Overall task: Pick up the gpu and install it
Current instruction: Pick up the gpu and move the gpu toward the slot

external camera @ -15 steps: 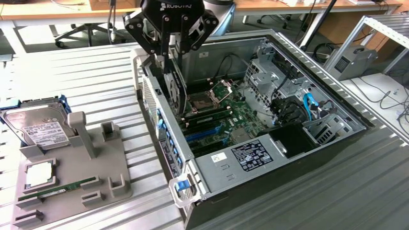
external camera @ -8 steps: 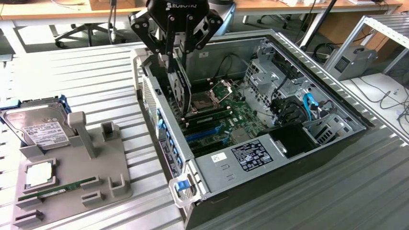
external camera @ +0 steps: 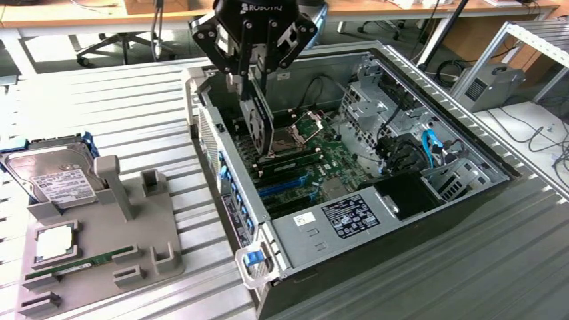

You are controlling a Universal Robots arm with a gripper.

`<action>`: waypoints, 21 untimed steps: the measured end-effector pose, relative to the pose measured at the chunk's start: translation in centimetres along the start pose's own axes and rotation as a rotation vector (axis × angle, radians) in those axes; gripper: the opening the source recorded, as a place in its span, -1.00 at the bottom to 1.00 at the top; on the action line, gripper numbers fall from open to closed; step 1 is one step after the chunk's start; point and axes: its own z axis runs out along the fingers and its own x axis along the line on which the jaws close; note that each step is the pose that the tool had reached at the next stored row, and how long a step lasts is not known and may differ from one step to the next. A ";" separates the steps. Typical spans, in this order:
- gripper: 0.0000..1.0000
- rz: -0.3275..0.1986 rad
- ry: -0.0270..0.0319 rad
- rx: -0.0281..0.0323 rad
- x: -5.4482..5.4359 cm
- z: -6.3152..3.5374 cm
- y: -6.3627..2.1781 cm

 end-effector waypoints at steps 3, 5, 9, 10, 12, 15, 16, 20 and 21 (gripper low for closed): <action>-0.48 0.000 0.0001 0.0001 -0.4 0.01 0.03; -0.48 0.000 0.0000 0.0000 -0.6 0.02 0.05; -0.48 0.000 0.0001 0.0000 -0.9 0.02 0.07; -0.48 0.000 0.0000 0.0000 -0.9 0.03 0.07; -0.48 0.000 0.0001 0.0000 -1.1 0.03 0.09; -0.48 0.000 0.0000 0.0000 -1.3 0.04 0.10; -0.48 0.000 0.0000 -0.0001 -1.4 0.04 0.11; -0.48 0.000 0.0000 0.0000 -1.9 0.09 0.14; -0.48 0.000 0.0000 -0.0001 -2.0 0.11 0.15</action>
